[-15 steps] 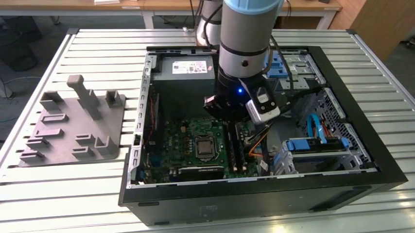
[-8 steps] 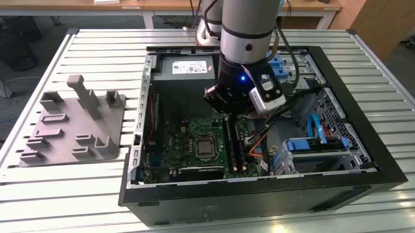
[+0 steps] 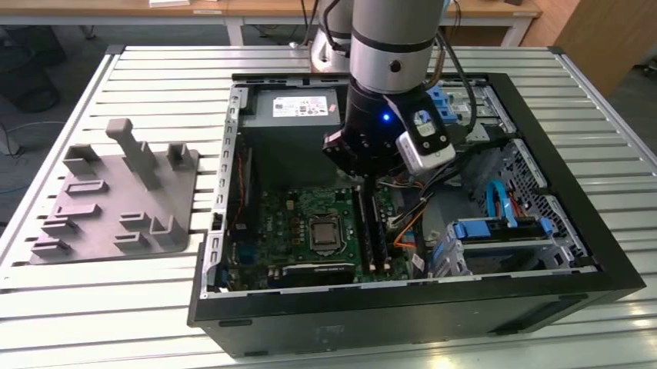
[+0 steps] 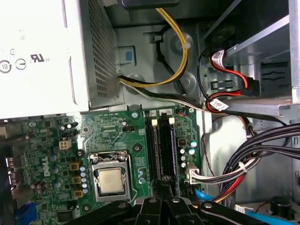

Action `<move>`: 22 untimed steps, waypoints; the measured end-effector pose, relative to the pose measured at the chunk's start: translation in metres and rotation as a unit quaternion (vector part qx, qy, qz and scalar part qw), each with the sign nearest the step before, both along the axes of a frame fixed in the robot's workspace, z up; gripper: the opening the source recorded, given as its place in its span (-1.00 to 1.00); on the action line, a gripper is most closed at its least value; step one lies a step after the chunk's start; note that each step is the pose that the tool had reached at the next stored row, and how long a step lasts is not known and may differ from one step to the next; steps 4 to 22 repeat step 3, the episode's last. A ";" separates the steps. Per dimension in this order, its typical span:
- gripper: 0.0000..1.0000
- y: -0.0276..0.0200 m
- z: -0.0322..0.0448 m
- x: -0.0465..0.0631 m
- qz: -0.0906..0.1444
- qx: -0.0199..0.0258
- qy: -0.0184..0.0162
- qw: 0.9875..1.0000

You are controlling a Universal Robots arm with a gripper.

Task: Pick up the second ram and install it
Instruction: 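Press down the second ram until it locks into place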

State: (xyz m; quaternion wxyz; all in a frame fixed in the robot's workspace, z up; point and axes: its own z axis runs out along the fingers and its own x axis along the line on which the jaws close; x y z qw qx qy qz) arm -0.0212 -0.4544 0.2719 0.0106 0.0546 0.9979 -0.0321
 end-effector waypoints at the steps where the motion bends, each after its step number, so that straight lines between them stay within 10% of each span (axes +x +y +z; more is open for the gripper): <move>1: -0.80 0.0000 0.0001 0.000 0.000 0.000 0.000 1.000; 22: -0.80 0.0000 0.0002 0.000 0.000 0.000 0.000 1.000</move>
